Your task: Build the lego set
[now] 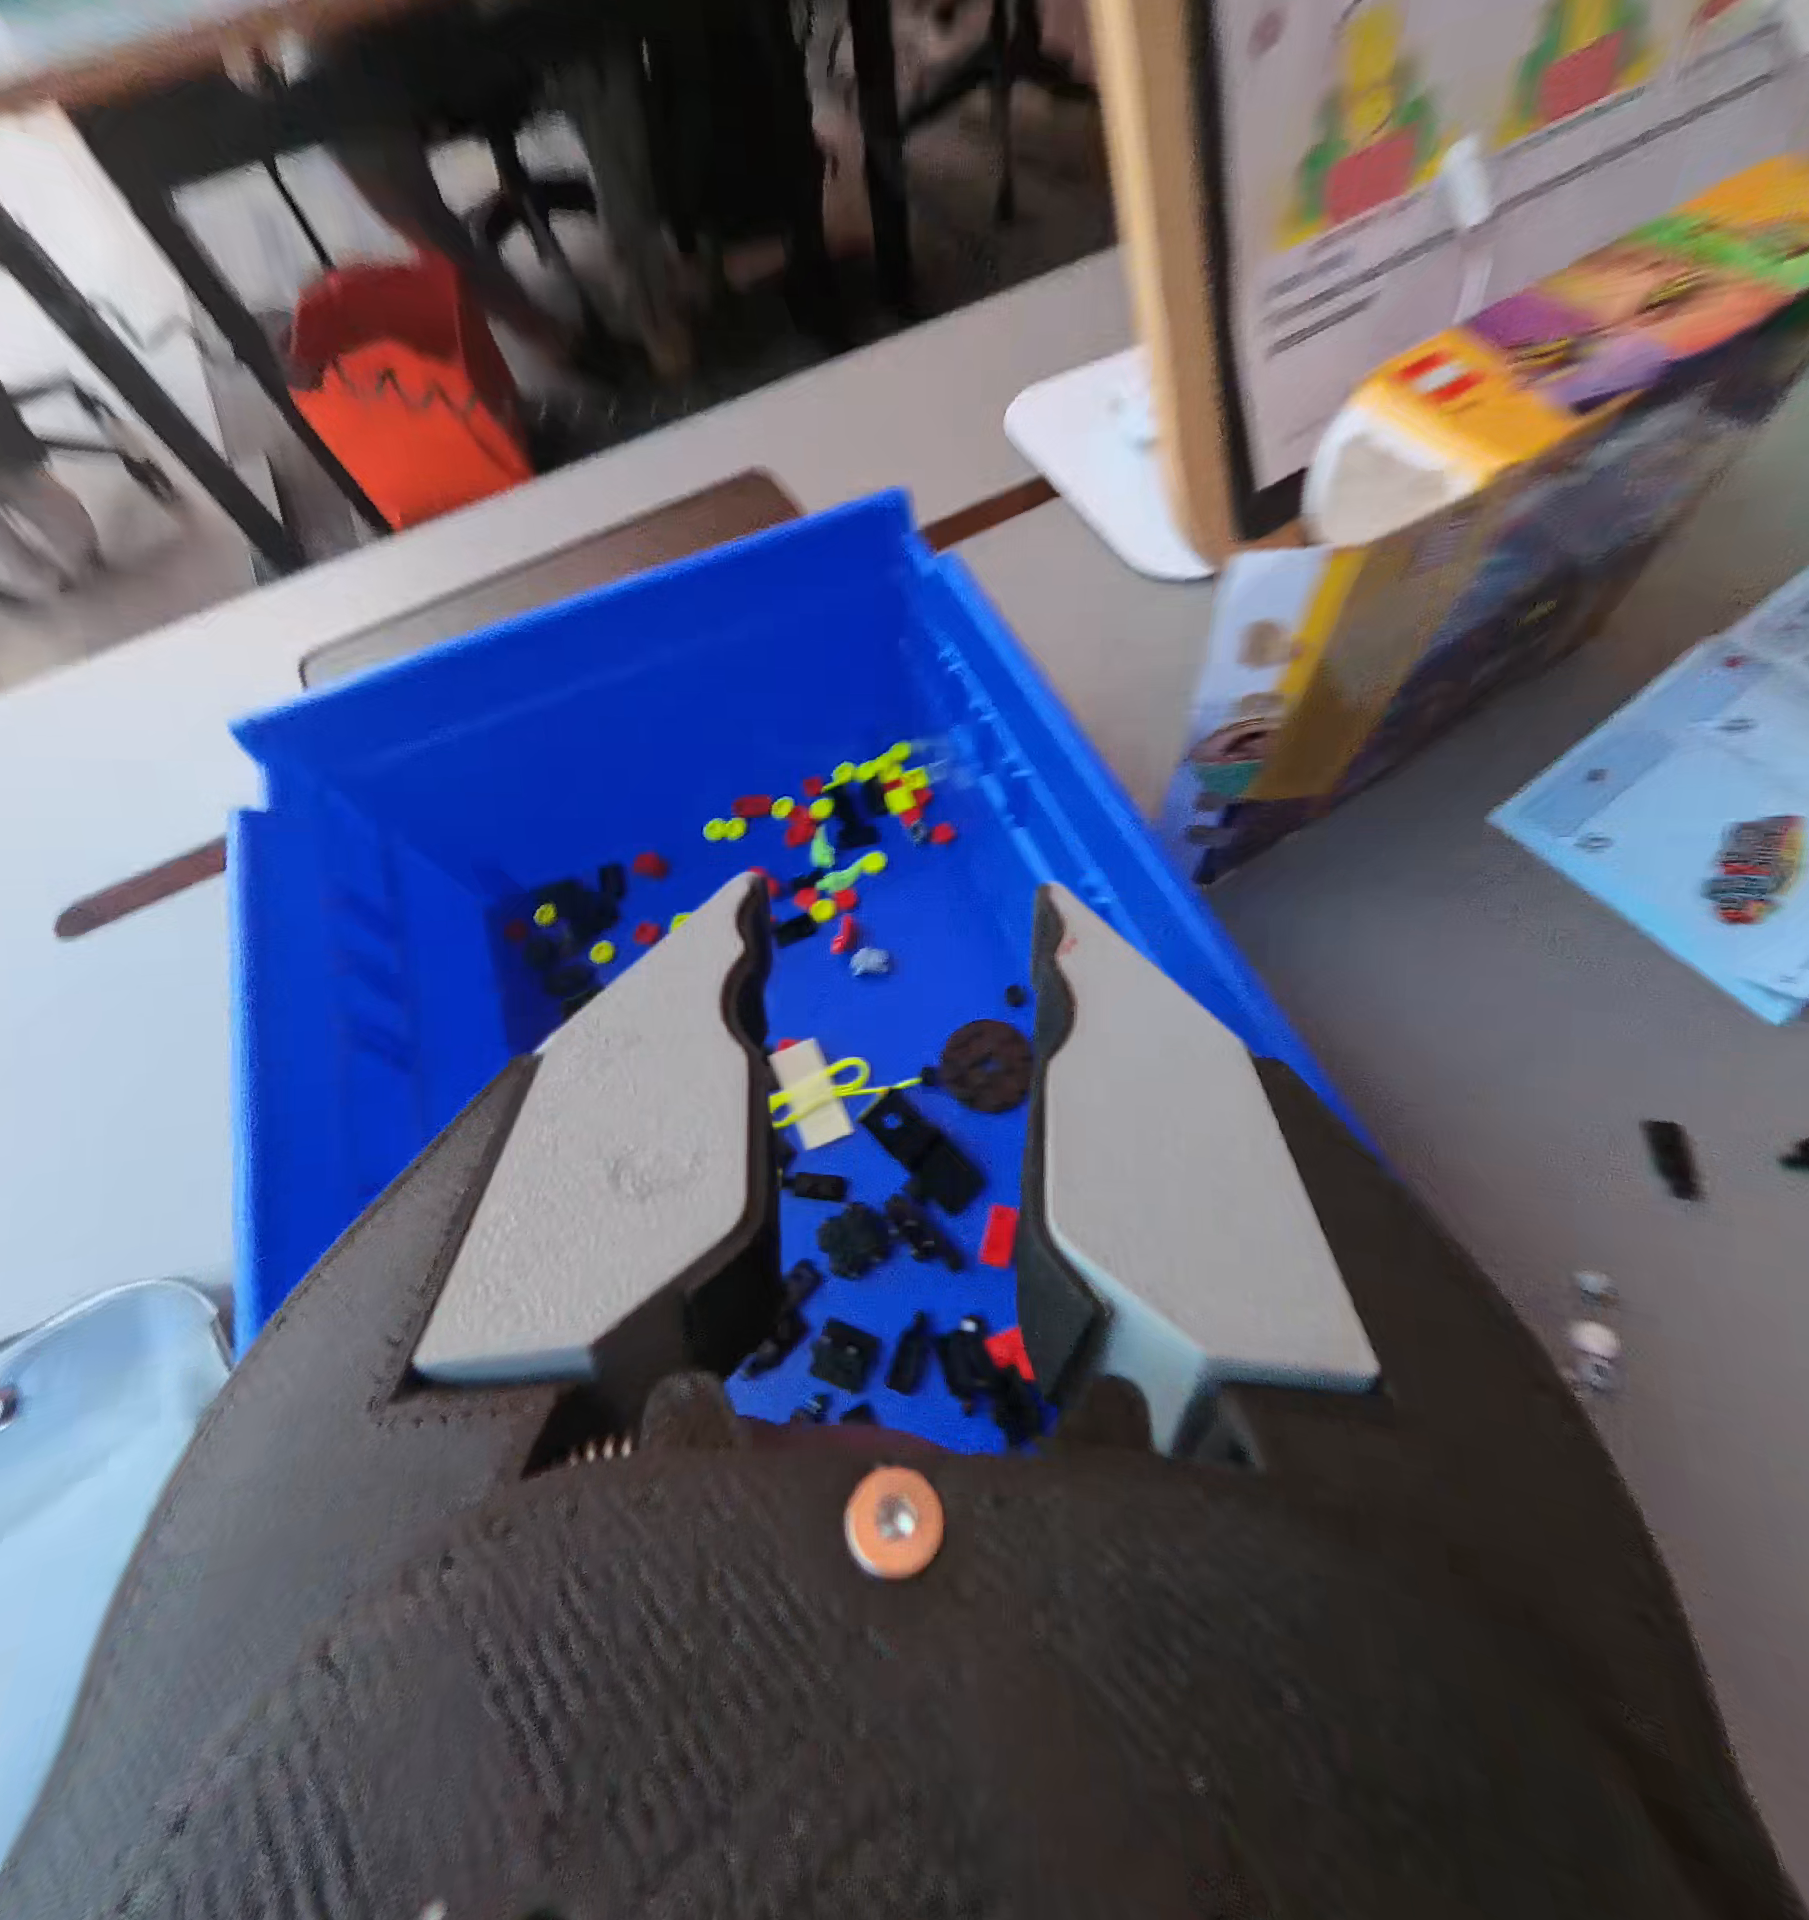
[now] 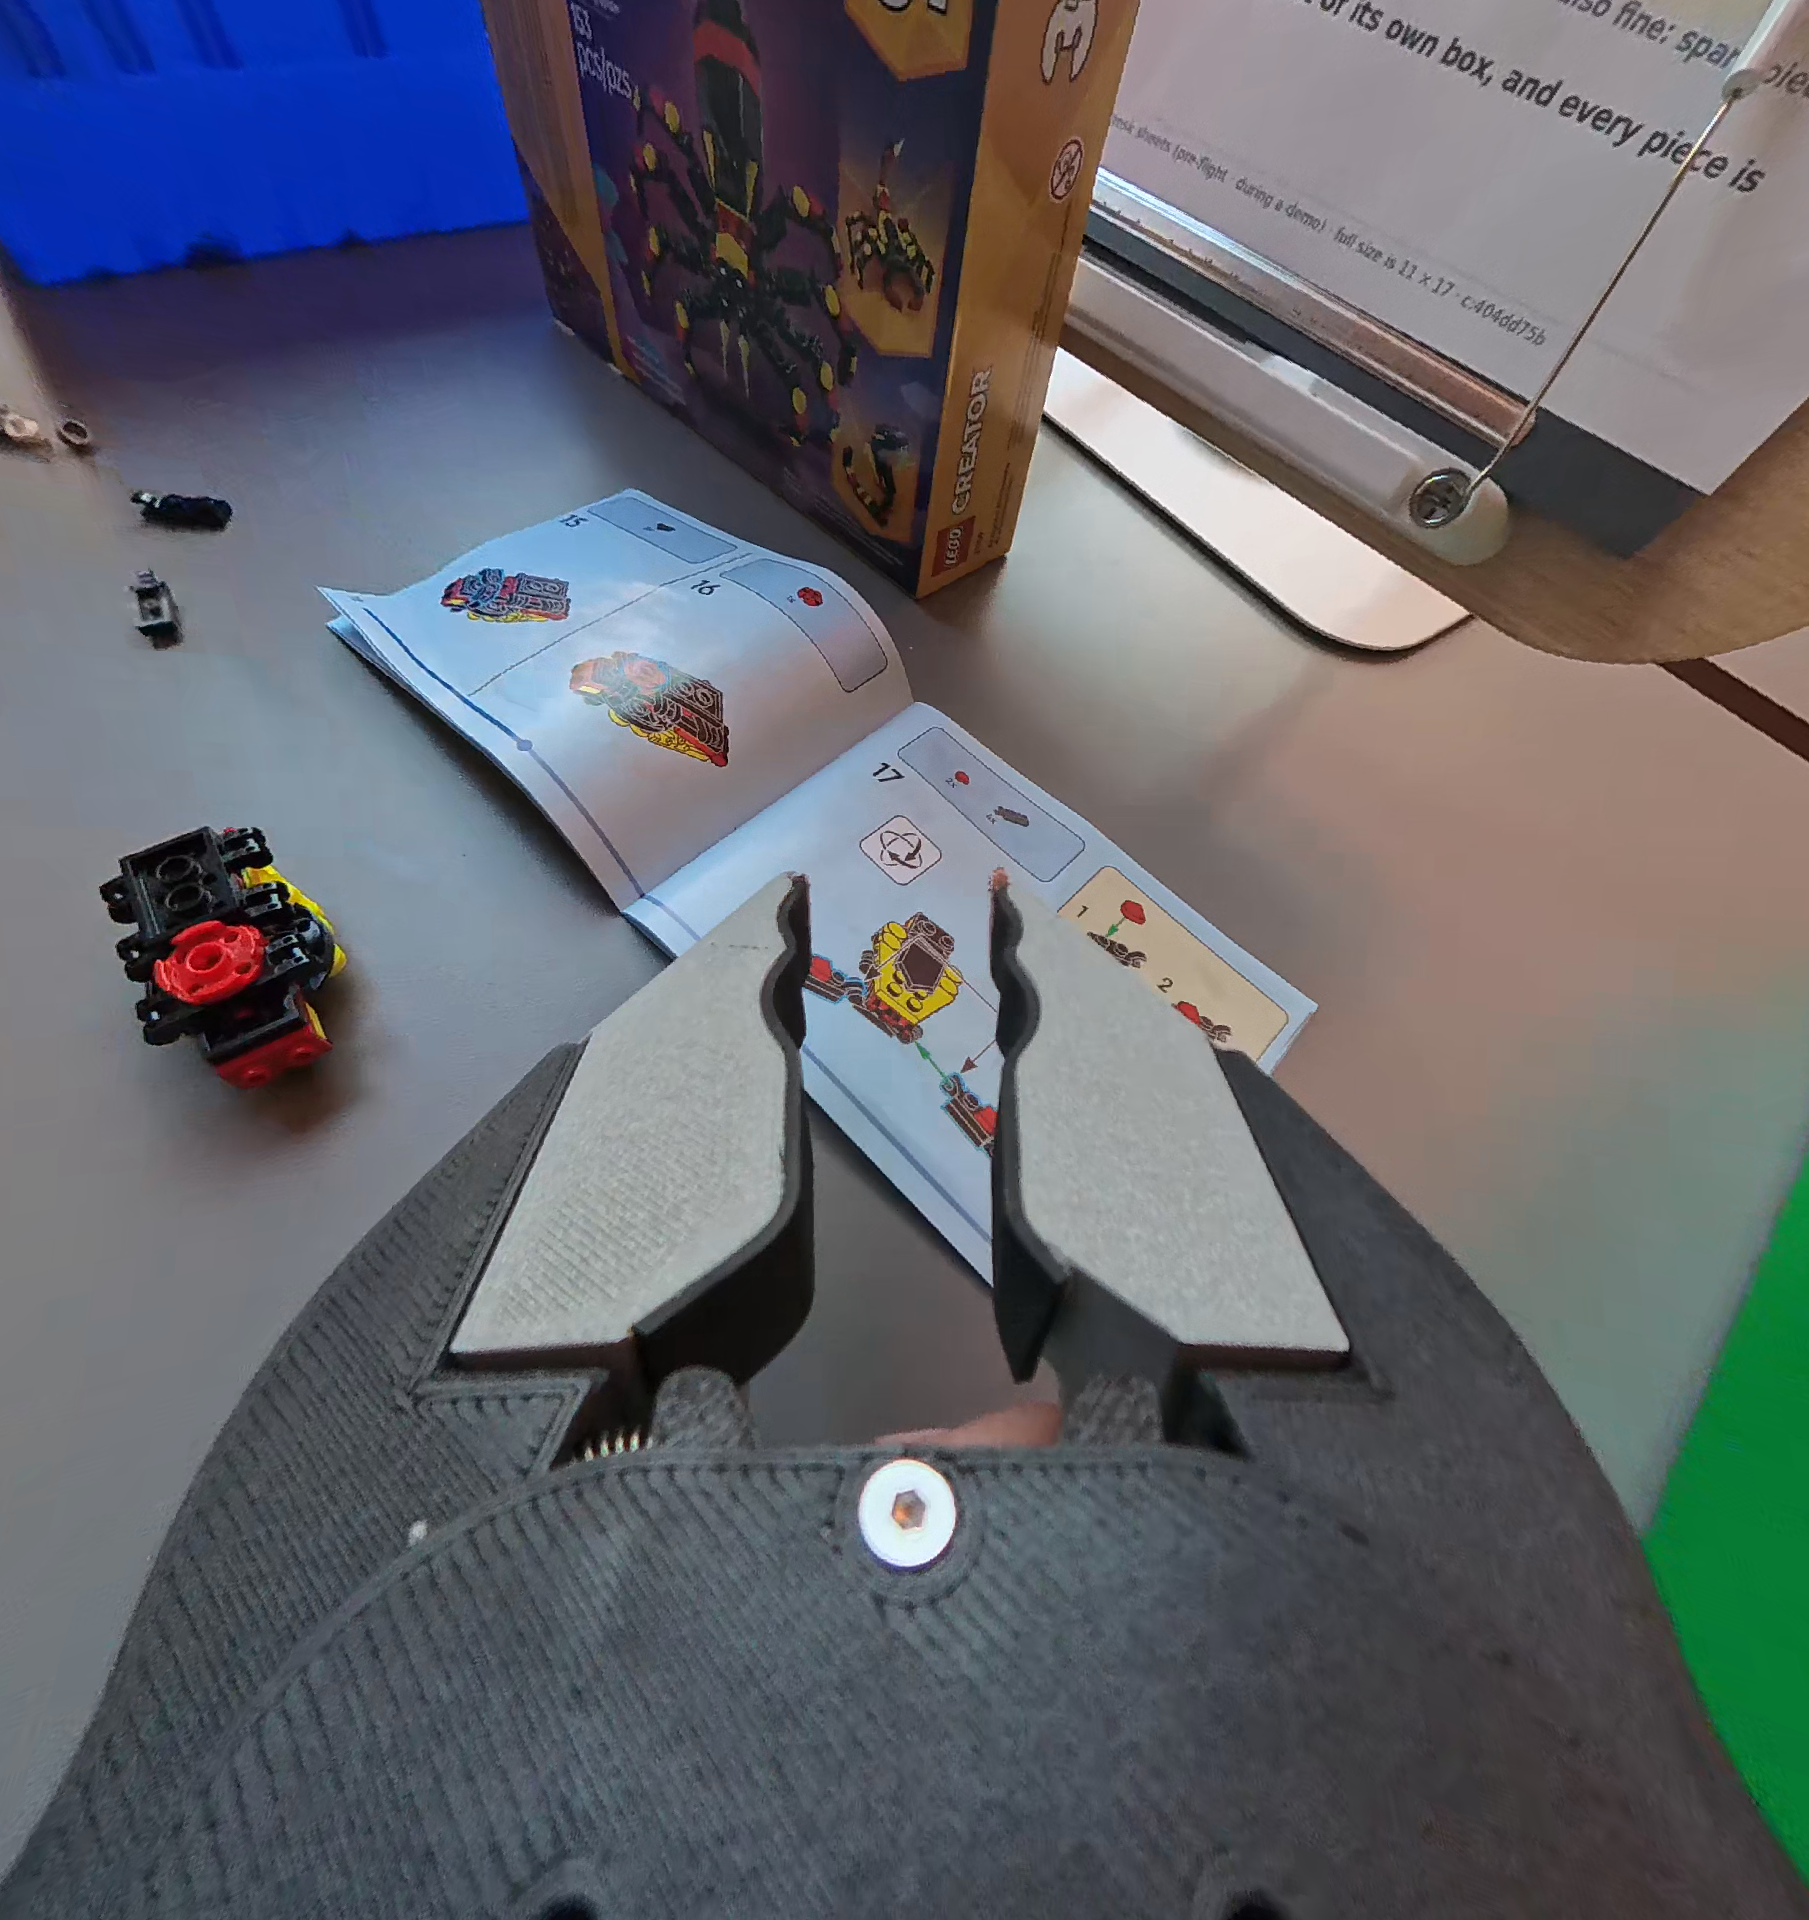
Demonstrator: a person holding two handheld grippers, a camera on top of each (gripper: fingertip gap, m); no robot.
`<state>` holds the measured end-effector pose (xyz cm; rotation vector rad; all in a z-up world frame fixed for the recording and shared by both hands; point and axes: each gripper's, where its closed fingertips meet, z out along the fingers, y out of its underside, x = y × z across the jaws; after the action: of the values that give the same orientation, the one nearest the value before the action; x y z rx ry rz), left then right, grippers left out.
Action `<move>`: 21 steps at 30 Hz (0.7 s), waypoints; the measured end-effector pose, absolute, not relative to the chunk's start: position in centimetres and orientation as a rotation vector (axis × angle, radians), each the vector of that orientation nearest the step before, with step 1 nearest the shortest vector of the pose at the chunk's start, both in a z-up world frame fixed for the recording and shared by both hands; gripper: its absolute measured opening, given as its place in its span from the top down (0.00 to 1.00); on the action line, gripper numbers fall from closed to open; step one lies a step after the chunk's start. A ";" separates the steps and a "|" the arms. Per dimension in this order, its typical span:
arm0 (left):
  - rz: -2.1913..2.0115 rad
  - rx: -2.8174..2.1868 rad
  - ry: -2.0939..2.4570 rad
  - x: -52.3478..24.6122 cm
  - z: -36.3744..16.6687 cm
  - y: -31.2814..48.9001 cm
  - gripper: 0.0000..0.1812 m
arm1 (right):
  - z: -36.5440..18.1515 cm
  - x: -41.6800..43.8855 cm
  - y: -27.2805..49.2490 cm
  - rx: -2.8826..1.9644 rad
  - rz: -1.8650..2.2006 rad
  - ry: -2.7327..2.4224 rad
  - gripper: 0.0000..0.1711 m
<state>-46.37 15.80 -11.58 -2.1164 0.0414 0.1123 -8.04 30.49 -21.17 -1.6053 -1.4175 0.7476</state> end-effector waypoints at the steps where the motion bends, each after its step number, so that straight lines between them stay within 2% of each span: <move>1: 0.118 -2.151 0.001 -48.1 -12.4 16.7 0.73 | -21.1 -8.0 30.5 -1.602 0.749 -1.411 0.82; 6: 0.128 -2.278 -0.027 -52.9 -14.9 20.0 0.70 | -20.3 -7.8 31.0 -1.553 0.716 -1.360 0.82; 11: 0.163 -2.334 0.024 -53.6 -16.2 22.5 0.74 | -20.2 -7.6 31.7 -1.577 0.700 -1.317 0.82; 18: 0.178 -2.588 0.243 -52.5 -21.7 22.1 0.88 | -20.3 -7.6 31.8 -1.580 0.683 -1.319 0.81; 21: 0.204 -2.649 0.250 -53.3 -22.6 22.0 0.87 | -20.4 -7.6 31.7 -1.569 0.666 -1.334 0.81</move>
<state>-53.25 21.98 -22.56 -2.6489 0.2503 0.2035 -7.64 31.67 -20.38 -1.5690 -1.3340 0.6659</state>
